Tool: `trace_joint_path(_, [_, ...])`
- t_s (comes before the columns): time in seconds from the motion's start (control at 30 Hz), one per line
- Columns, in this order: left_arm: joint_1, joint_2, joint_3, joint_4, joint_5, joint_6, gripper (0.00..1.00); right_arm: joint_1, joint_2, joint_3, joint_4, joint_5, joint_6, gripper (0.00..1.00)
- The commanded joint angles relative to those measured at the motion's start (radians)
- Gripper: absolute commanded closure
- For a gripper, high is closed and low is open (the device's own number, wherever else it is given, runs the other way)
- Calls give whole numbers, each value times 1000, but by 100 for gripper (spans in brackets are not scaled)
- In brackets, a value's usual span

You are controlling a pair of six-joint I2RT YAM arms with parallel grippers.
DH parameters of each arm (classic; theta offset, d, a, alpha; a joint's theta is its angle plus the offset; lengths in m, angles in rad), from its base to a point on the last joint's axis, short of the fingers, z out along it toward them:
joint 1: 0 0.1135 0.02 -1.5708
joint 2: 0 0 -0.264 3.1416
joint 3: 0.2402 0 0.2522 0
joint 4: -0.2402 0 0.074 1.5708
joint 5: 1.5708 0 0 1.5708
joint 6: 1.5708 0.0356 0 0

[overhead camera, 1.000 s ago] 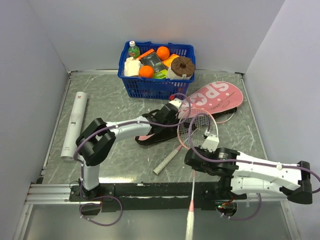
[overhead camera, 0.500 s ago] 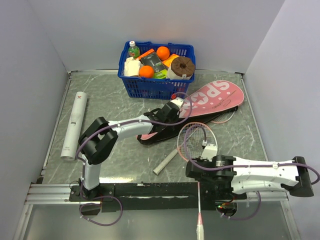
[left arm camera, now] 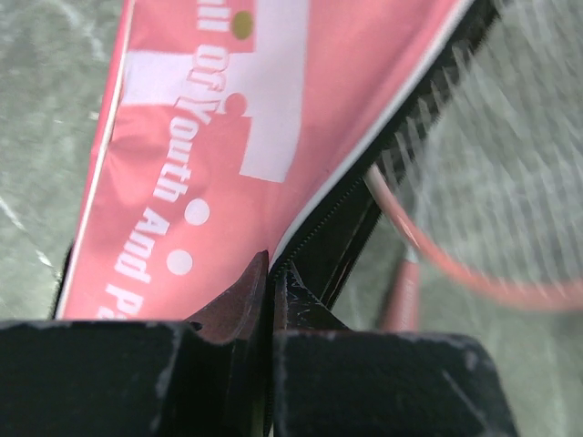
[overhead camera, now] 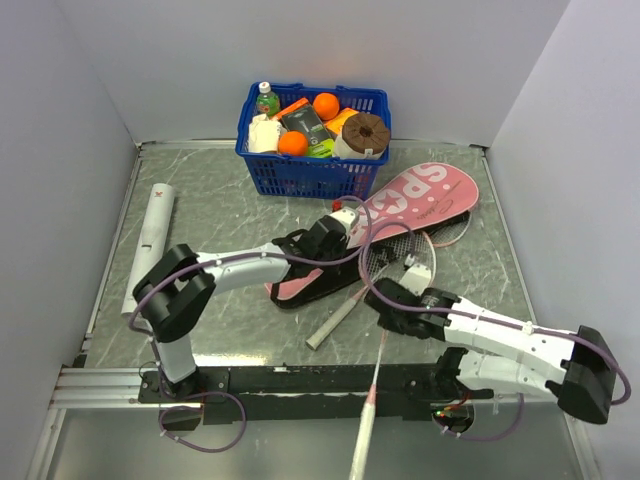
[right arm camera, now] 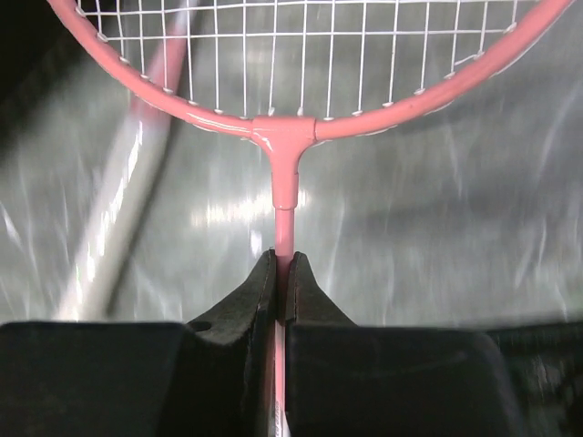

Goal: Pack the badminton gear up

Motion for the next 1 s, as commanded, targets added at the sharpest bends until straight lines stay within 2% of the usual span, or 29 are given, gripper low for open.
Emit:
trace_joint_path(0.0, [-39,-86,-37,31,60,-45,99,-136,27,-22,333,51,-208,100])
trace_joint_path(0.17, [-57,-108,-69,0,94,-43,99,-324,175,5,577,-143,-372,100])
trace_joint_path(0.23, [-59,-123,-89,-9,92,-40,99,-374,251,28,640,-160,-434,100])
trace_joint_path(0.33, [-65,-160,-123,-17,98,-38,99,-422,338,82,697,-183,-500,100])
trace_joint_path(0.47, [-72,-201,-149,-20,135,-49,99,-549,429,130,815,-318,-573,100])
trace_joint_path(0.57, [-89,-206,-161,-23,152,-52,99,-594,537,197,834,-365,-599,98])
trace_joint_path(0.6, [-92,-204,-161,-29,152,-52,99,-595,553,211,829,-334,-604,93])
trace_joint_path(0.63, [-100,-203,-161,-28,156,-52,99,-595,564,228,829,-322,-606,75])
trace_joint_path(0.7, [-102,-194,-164,-23,158,-55,97,-595,564,232,837,-317,-621,61])
trace_joint_path(0.77, [-102,-174,-163,-15,157,-52,97,-595,526,214,846,-325,-624,53])
trace_joint_path(0.8, [-102,-165,-152,-15,153,-49,97,-597,507,202,846,-325,-623,45])
trace_joint_path(0.9, [-102,-122,-117,-24,129,-31,98,-594,409,154,801,-343,-615,39])
trace_joint_path(0.97, [-100,-94,-101,-29,123,-23,98,-592,320,122,758,-366,-604,39])
